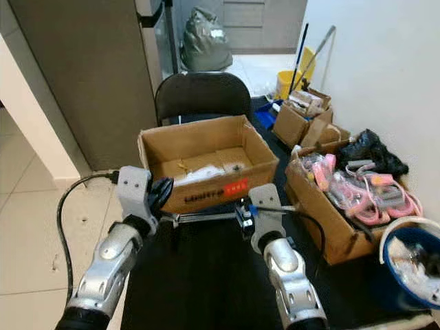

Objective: Picking trash to rubbish bin

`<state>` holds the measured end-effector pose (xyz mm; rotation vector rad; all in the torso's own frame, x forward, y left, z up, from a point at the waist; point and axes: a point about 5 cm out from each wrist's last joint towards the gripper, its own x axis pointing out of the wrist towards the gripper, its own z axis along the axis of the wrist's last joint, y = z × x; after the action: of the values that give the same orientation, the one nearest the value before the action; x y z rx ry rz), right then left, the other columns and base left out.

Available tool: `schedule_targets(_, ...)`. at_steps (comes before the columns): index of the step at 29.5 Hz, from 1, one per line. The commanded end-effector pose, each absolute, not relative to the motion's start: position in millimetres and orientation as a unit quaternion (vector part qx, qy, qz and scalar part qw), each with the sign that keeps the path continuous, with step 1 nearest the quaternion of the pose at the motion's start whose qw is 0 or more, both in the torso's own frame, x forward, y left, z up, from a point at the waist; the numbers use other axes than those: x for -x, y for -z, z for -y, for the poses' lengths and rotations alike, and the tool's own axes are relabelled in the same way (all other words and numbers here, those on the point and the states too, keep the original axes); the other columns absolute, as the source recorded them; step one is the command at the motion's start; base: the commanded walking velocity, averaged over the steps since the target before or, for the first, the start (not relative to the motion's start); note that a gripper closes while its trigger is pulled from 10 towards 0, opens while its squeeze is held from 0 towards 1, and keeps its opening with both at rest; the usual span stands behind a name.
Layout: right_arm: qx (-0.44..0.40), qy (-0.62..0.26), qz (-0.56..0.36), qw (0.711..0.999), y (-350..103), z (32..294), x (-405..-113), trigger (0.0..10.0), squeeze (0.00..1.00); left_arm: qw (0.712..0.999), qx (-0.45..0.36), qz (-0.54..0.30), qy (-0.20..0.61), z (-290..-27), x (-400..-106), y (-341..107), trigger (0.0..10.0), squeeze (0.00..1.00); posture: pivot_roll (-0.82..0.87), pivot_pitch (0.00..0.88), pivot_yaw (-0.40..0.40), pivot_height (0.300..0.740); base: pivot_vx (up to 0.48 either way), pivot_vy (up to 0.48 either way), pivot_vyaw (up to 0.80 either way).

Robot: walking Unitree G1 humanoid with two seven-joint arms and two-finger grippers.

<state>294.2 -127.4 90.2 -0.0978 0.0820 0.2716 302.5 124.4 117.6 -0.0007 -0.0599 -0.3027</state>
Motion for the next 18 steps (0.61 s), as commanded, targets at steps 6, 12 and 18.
schedule_targets(6, 0.050, -0.133, -0.050, 0.989, -85.4, 128.8, -292.4, 10.0, 0.00, 0.987, -0.002, 0.023, 0.157, -122.8, -299.7, -114.8, 10.0, 0.00, 0.00, 0.051, 0.007, 0.740, 0.436, 0.000, 0.00)
schedule_targets(12, 0.050, -0.133, -0.050, 0.989, -85.3, 127.6, -294.3, 10.0, 0.00, 0.988, -0.003, 0.023, 0.155, -123.6, -299.3, -114.6, 10.0, 0.00, 0.00, 0.050, 0.003, 0.740, 0.433, 0.000, 0.00)
schedule_targets(18, 0.049, -0.132, -0.049, 0.989, -85.6, 127.9, -294.9, 10.0, 0.00, 0.988, -0.003, 0.023, 0.155, -123.4, -299.1, -114.7, 10.0, 0.00, 0.00, 0.052, 0.002, 0.740, 0.434, 0.000, 0.00)
